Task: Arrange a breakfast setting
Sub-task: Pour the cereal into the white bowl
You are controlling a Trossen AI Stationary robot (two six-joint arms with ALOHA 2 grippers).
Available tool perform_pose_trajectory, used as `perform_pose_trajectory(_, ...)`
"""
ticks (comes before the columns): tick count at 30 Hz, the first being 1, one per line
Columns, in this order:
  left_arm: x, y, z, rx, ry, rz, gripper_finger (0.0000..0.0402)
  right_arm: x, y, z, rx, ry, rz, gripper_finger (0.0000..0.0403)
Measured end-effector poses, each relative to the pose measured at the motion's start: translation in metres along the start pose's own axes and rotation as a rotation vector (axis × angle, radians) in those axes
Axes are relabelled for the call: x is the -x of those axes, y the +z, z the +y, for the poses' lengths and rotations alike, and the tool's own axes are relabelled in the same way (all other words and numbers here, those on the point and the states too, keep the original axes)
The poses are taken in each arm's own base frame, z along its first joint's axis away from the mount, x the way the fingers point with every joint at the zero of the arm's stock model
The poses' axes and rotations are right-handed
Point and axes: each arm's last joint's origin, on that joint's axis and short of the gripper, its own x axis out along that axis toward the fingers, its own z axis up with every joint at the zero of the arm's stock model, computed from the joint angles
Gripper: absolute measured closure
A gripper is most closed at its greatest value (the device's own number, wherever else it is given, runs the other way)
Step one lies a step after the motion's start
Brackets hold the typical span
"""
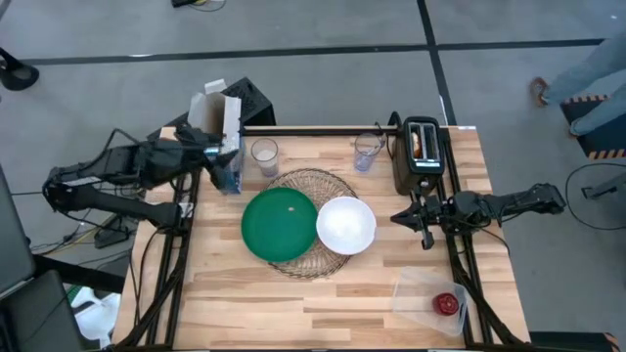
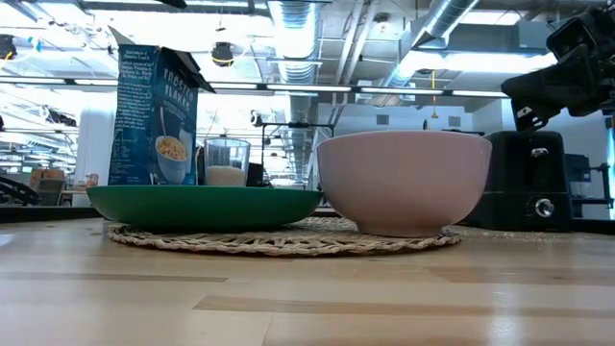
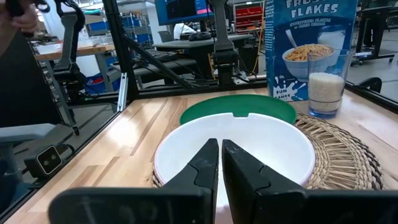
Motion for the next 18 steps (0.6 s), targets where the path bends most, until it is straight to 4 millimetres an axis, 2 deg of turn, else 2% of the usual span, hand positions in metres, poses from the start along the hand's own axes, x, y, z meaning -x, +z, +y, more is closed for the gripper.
perform_pose_trajectory(3,0.000,0.010,0.009,0.039,0.076,0.067,0.0116,0.000,0.000,0.000,0.000,0.000,0.000,0.0351)
perform_pose_trajectory(7,-0.008,0.019,0.016,0.088,0.156,0.227,0.0112,0.000,0.000,0.000,0.000,0.000,0.000,0.0351)
perform_pose_trajectory(14,-0.031,0.026,0.021,0.079,0.143,0.574,0.0111,0.000,0.000,0.000,0.000,0.000,0.000,0.0351)
perform_pose_trajectory(18,-0.043,0.025,0.019,0.039,0.130,0.676,0.0111,0.000,0.000,0.000,0.000,0.000,0.000,0.0351)
